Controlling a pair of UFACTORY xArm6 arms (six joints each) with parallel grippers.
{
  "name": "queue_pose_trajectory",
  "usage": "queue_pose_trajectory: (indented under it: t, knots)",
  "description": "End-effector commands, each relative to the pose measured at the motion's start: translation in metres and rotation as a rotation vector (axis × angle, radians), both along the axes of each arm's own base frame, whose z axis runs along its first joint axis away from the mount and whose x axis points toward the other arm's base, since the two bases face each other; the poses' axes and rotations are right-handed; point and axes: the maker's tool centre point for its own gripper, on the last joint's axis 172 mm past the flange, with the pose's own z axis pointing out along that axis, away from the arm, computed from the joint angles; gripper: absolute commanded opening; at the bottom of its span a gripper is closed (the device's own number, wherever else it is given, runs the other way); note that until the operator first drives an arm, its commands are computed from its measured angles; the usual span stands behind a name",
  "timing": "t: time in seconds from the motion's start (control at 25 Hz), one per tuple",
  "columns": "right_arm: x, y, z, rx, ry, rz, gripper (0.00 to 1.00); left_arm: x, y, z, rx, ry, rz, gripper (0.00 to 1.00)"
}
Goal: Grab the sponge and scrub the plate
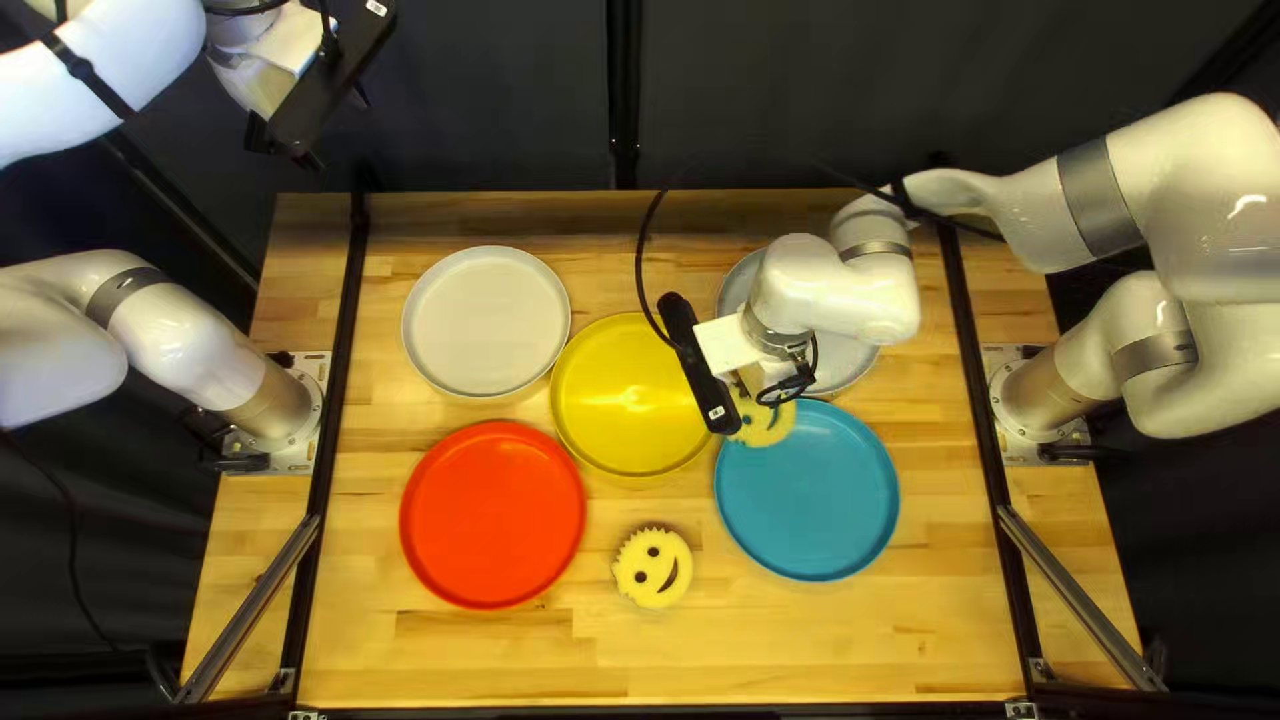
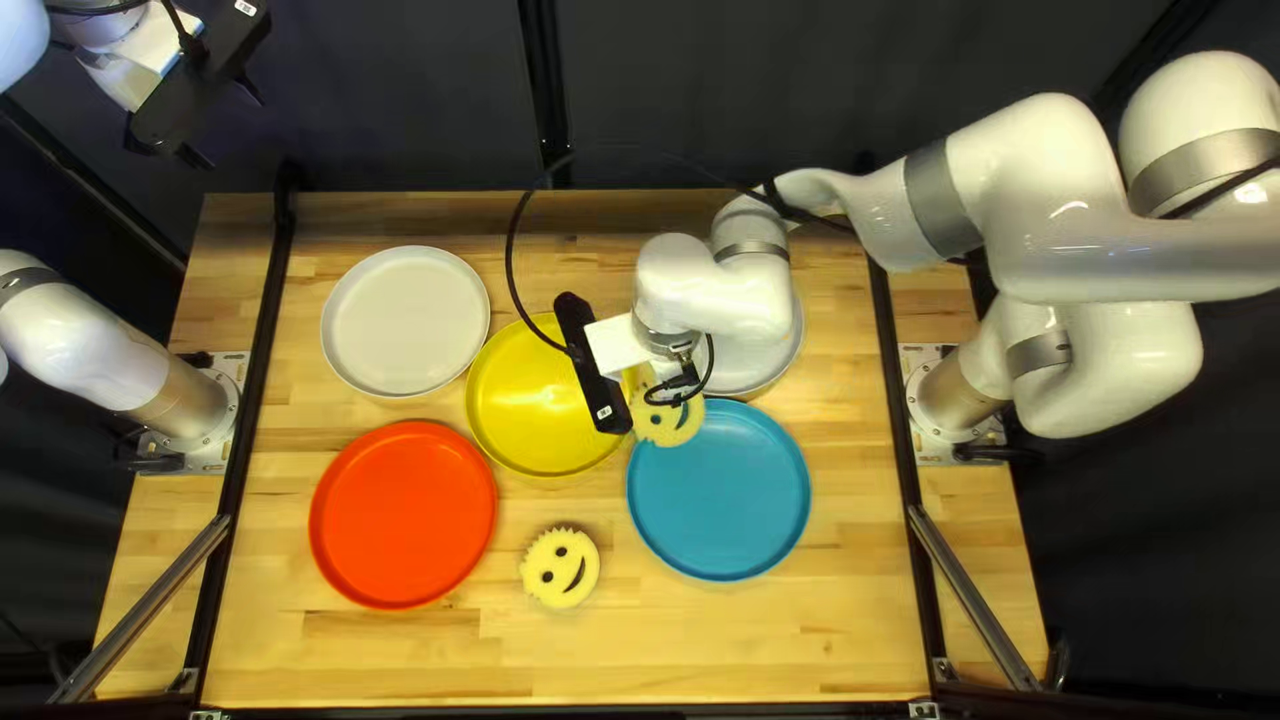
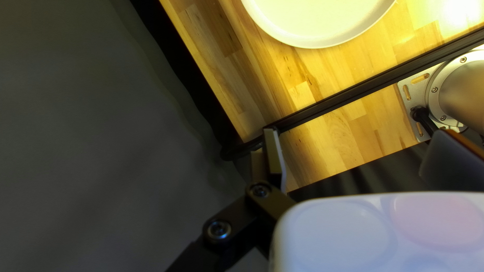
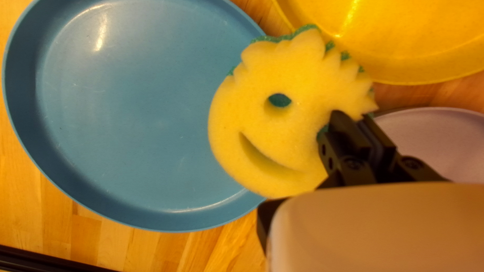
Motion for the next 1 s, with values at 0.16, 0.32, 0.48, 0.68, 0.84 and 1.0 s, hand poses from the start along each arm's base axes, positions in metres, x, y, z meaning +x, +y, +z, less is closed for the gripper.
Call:
queue_pose_trajectory:
  t: [0.16,0.32,0.48,0.68,0.84,1.0]
  knots:
    - [0.032,-0.010,0.001,-0.004,0.001,0.003,0.00,0.000,0.000,0.000,0.000,0.000,0.000,1.00]
    - [0.060,-0.019,-0.003,0.001,-0.013,0.006,0.00,0.000,0.000,0.000,0.000,0.000,0.000,1.00]
    - [0.084,-0.029,-0.004,-0.004,-0.044,-0.002,0.00,0.000,0.000,0.000,0.000,0.000,0.000,1.00]
    - [0.096,-0.039,-0.002,-0.003,-0.087,-0.018,0.00,0.000,0.000,0.000,0.000,0.000,0.000,1.00]
    - [0.096,-0.039,-0.002,-0.003,-0.087,-0.018,0.00,0.000,0.000,0.000,0.000,0.000,0.000,1.00]
    - [0.096,-0.039,-0.002,-0.003,-0.087,-0.018,0.00,0.000,0.000,0.000,0.000,0.000,0.000,1.00]
